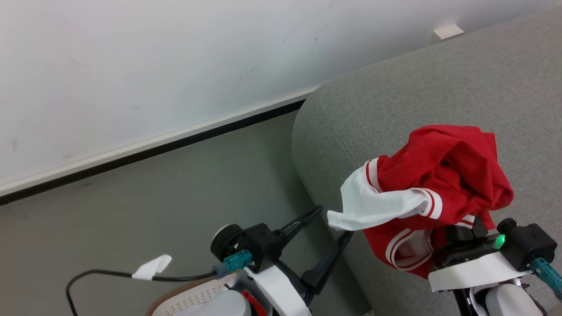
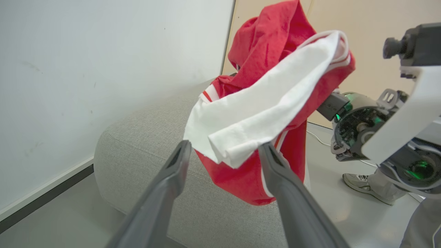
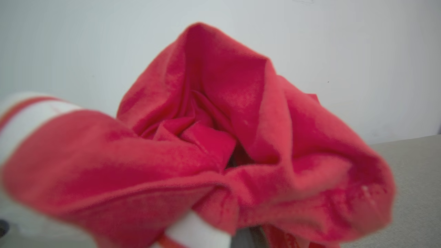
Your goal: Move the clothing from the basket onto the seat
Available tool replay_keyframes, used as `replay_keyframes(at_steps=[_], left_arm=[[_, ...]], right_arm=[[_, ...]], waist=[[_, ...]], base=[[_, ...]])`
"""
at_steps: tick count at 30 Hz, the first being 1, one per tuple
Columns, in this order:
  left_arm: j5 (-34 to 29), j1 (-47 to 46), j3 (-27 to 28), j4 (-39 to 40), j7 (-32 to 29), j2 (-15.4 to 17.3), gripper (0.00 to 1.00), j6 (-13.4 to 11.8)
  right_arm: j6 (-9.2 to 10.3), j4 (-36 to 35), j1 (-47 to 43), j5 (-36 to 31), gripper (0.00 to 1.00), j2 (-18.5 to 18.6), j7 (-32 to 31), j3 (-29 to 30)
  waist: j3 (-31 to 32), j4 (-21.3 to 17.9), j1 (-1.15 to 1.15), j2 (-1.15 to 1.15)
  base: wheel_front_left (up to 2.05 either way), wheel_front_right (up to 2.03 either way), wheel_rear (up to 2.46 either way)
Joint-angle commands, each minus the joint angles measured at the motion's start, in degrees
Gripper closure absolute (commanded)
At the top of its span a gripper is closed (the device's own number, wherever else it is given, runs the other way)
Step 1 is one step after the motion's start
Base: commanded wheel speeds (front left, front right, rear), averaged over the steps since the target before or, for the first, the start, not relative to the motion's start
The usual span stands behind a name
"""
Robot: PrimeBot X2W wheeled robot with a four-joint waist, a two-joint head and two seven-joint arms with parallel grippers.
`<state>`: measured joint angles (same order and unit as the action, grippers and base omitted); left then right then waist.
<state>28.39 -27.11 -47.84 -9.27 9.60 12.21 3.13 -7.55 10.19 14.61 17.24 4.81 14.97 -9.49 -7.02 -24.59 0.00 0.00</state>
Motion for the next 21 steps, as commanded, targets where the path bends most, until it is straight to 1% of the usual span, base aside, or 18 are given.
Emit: replay_keyframes(at_steps=[1,7,12,21], left_arm=[[-0.83,-0.58,0.00,-0.18,0.29,0.55,0.00,-0.08],[-0.92,-1.30,-0.46,0.04,0.05,0.66,0.00,0.29],[-1.48,-2.67,-0.73,1.08,-0.43,1.37,0.00,0.60],[-2.09,-5.99,-1.00,4.51,-2.86,3.45,0.00,1.28]], right_arm=[[0.12,-0.42,-0.36,-0.15,1.00,-0.21,0.21,0.22],[0.12,-0.52,0.70,-0.43,1.00,-0.34,0.21,1.34],[0.12,-0.32,3.92,-1.12,1.00,0.52,0.21,3.35],[0.12,0.57,13.31,-1.98,1.00,4.19,0.08,9.55]], waist=[[-0.21,-0.03,0.00,0.00],[-1.70,0.70,0.00,0.00],[-4.54,2.06,0.00,0.00],[-12.78,5.52,0.00,0.00]], base=[[0.00,0.00,0.00],[0.00,0.00,0.00],[0.00,0.00,0.00],[0.00,0.00,0.00]])
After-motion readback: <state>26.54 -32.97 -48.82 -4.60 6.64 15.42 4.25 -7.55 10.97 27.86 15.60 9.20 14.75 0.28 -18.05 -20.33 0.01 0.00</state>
